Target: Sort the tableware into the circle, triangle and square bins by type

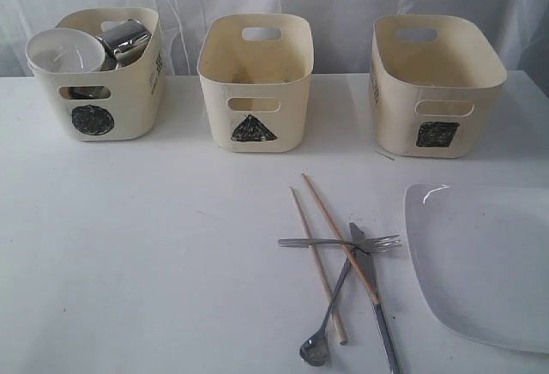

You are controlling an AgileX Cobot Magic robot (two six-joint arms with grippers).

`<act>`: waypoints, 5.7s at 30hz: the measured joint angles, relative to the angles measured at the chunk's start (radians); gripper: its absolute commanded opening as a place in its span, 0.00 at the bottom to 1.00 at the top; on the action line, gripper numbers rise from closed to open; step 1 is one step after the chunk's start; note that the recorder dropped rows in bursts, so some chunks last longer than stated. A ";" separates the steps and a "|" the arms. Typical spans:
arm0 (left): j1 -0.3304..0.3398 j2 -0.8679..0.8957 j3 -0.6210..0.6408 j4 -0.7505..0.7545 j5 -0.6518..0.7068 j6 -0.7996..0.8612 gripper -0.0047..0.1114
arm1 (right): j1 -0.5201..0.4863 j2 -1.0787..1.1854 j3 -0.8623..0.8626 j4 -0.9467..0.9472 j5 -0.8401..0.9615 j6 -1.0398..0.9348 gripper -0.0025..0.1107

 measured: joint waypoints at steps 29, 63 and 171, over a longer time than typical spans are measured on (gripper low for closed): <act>0.000 0.000 0.000 0.000 0.000 0.002 0.06 | 0.000 0.000 -0.280 0.193 -0.251 0.337 0.02; 0.000 0.000 0.000 0.000 0.001 0.002 0.06 | 0.304 1.665 -1.226 -0.010 0.680 -0.475 0.53; 0.000 -0.002 0.000 0.000 0.001 0.002 0.06 | 0.258 1.750 -1.335 0.503 -0.130 -0.018 0.02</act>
